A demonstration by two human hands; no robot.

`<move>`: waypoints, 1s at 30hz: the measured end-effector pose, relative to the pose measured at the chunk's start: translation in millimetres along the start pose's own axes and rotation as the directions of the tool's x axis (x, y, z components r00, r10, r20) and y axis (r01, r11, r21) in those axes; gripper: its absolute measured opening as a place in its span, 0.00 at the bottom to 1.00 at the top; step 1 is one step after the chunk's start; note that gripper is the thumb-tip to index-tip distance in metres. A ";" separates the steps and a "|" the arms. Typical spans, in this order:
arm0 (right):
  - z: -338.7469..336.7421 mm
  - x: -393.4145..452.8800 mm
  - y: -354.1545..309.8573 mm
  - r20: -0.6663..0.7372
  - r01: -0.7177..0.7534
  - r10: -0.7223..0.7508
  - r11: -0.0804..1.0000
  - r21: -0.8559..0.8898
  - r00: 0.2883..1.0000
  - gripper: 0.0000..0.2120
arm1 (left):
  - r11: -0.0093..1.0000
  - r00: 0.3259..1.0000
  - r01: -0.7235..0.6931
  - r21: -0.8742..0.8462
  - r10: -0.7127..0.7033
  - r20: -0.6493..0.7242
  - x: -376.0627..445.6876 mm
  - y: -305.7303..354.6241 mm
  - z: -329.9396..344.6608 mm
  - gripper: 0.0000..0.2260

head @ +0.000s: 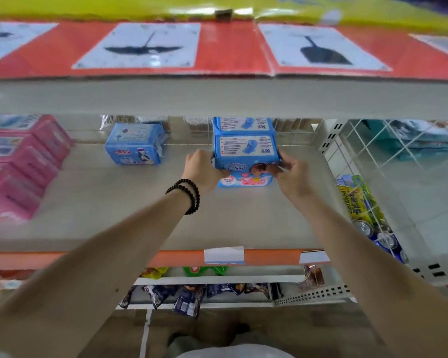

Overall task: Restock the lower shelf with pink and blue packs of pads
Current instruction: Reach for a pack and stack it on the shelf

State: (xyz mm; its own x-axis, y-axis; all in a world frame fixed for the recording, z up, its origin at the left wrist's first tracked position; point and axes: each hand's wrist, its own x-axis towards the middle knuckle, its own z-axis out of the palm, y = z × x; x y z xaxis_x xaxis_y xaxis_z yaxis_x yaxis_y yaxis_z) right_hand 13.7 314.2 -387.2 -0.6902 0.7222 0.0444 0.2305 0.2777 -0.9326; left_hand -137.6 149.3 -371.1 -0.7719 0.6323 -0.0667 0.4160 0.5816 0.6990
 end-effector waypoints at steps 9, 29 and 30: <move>-1.4 0.0 -2.3 0.015 0.001 -0.001 0.999 -0.043 1.000 0.20 | 0.995 0.999 -0.050 0.083 0.048 0.026 5.1 -7.0 -4.0 0.17; -8.3 -6.8 -7.1 -0.003 0.000 0.000 0.992 -0.128 1.000 0.23 | 0.984 0.991 -0.131 0.123 0.127 0.038 -7.6 -9.5 -6.4 0.23; -7.6 -9.4 -5.9 -0.010 -0.013 0.012 0.991 -0.134 1.000 0.24 | 0.985 0.992 -0.121 0.125 0.118 0.033 -9.0 -10.4 -4.8 0.24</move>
State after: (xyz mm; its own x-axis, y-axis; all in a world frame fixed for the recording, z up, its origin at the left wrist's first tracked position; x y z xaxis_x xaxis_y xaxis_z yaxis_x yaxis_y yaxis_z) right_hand 24.0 310.6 -379.3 -0.6806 0.7317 0.0368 0.3293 0.3504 -0.8768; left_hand -137.2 135.1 -374.3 -0.7012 0.7130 -0.0075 0.5633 0.5604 0.6072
